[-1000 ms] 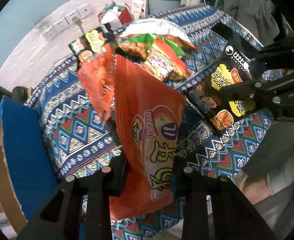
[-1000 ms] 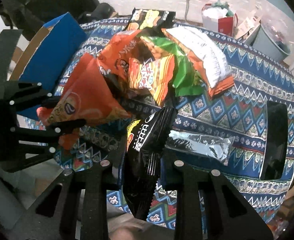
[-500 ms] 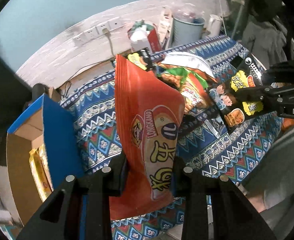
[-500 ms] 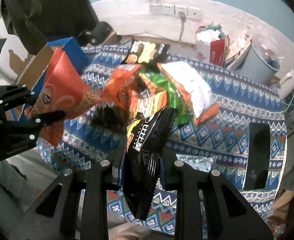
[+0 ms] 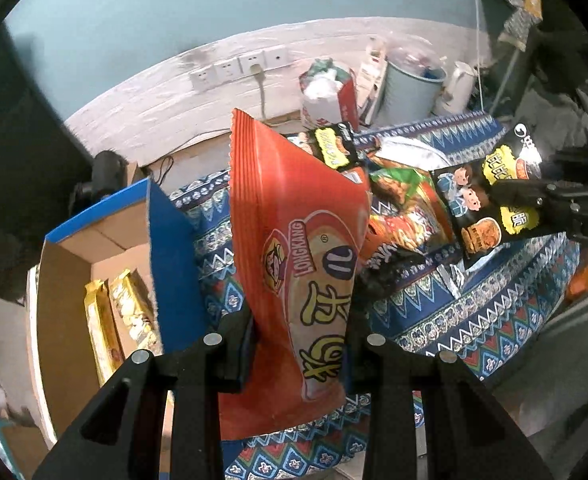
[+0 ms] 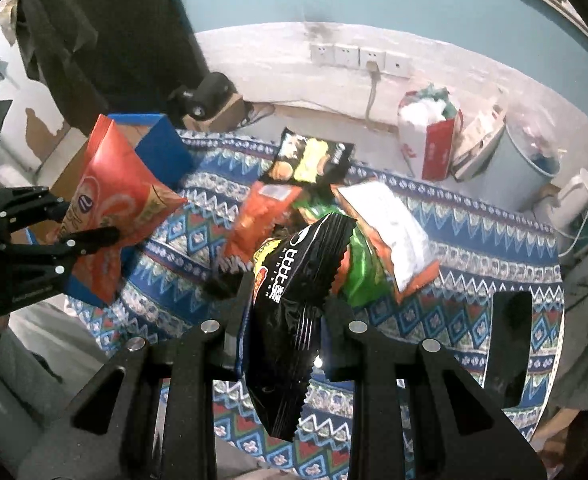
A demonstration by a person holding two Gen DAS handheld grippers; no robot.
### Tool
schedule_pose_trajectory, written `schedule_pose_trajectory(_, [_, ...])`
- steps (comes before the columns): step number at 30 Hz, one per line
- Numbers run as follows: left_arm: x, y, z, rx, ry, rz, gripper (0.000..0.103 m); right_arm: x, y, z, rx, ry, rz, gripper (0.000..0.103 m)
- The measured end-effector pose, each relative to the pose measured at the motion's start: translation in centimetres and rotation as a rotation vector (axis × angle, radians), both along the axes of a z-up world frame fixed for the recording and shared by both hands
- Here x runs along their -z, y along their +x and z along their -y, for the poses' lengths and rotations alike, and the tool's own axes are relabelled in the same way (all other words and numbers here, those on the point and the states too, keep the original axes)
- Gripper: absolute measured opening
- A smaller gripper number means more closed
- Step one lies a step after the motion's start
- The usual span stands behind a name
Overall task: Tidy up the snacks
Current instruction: 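Carry the red bag and black bag into the box and release both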
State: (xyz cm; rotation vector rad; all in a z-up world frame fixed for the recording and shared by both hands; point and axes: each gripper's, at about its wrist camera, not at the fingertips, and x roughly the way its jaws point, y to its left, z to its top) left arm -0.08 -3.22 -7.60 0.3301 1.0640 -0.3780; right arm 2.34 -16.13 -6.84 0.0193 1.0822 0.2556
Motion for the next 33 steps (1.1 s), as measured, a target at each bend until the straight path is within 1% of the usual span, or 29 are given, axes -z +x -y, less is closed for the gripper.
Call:
schedule_pose_trajectory(6, [-0.9, 0.5, -1.9, -0.048, -0.014, 0.021, 0.033, -1.3, 1.0, -1.5, -0.019, 0.012, 0.036, 0.025])
schedule_pose_trajectory(10, [-1.5, 0.6, -2.9, -0.062, -0.035, 0.030, 0.033, -1.9, 1.7, -2.6, -0.034, 0.022, 0.054, 0.025])
schedule_pose_trajectory(18, [-2.4, 0.5, -5.2, -0.102, -0.035, 0.058, 0.032, -2.7, 3.1, -5.1, -0.066, 0.038, 0.070, 0.025])
schedule_pose_trajectory(26, [-2.5, 0.4, -8.1, -0.158, -0.037, 0.069, 0.032, -3.5, 4.4, -8.4, -0.109, 0.052, 0.077, 0.025])
schedule_pose_trajectory(33, [-2.2, 0.9, -11.9, -0.236, -0.057, 0.059, 0.033, -4.3, 5.7, -12.0, -0.150, 0.065, 0.087, 0.025])
